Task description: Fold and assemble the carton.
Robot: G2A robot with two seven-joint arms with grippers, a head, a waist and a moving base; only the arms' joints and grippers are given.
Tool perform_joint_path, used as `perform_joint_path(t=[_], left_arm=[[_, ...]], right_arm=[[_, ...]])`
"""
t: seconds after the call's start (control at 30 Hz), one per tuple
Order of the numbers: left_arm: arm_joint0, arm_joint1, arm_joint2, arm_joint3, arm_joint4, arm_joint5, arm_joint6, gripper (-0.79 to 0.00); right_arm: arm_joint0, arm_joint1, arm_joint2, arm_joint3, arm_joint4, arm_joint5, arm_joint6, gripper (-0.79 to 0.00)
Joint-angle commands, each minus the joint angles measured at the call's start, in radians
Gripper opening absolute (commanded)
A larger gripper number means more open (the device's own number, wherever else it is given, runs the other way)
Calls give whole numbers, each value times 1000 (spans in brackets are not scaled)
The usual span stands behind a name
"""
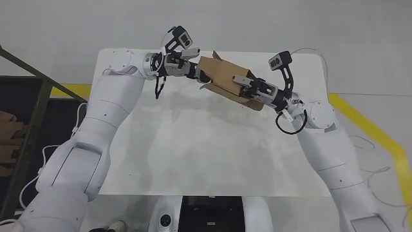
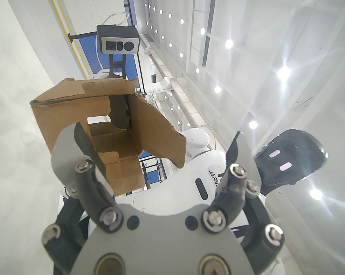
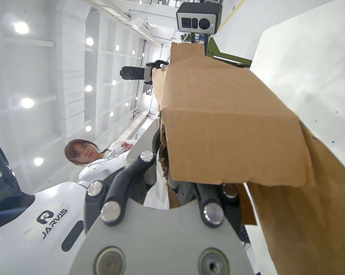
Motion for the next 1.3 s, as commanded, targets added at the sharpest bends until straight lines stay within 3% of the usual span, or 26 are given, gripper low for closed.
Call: perform_joint_path(t=[0.0, 0.67, 1.27], left_arm=[[-2, -1, 3, 1, -1, 0, 0, 0], [-26, -8, 36, 18, -7, -1, 0, 0], [-18, 7, 23, 21, -22, -5, 0, 0]], right_arm=[[2, -1, -1, 2, 0, -1, 0, -785], [4, -3, 2, 12, 12, 6, -3, -785], [8, -3, 26, 13, 50, 19, 7, -785]])
